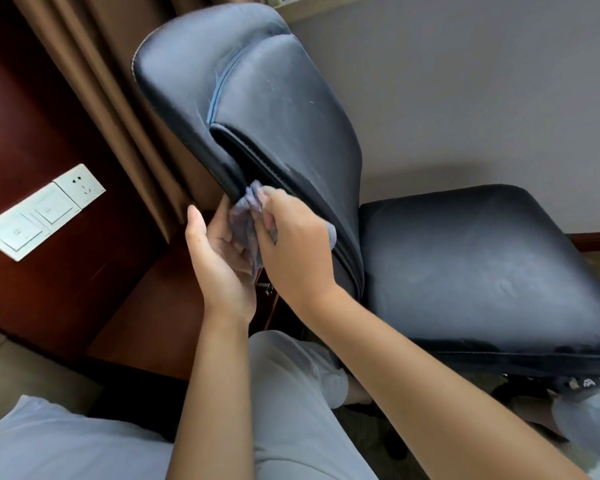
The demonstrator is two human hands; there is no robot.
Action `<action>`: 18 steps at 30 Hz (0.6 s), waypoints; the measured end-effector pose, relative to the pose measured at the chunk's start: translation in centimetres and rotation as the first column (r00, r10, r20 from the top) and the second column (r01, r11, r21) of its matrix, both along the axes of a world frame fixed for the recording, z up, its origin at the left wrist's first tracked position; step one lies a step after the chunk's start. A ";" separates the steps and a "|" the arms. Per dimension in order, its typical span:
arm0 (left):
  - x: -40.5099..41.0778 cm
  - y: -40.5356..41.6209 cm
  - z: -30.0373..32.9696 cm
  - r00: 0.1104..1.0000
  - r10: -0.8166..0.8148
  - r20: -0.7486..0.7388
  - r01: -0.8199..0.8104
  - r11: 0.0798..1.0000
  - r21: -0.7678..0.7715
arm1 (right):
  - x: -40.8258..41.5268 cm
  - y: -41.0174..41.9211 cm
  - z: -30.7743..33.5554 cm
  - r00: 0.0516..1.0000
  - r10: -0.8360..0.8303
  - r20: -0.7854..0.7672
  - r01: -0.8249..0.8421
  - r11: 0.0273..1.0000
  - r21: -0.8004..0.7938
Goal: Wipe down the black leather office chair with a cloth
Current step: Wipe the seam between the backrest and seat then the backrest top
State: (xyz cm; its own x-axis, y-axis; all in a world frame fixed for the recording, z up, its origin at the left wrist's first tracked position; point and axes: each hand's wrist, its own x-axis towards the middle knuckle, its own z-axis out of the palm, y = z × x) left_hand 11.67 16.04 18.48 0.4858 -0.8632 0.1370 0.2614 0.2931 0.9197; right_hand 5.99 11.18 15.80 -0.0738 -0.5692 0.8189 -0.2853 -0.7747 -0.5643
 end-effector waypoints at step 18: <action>-0.8 0.6 0.0 1.000 -0.026 0.001 0.026 0.999 -0.028 | -1.2 -1.9 1.9 0.990 0.020 -0.141 -0.050 0.975 -0.218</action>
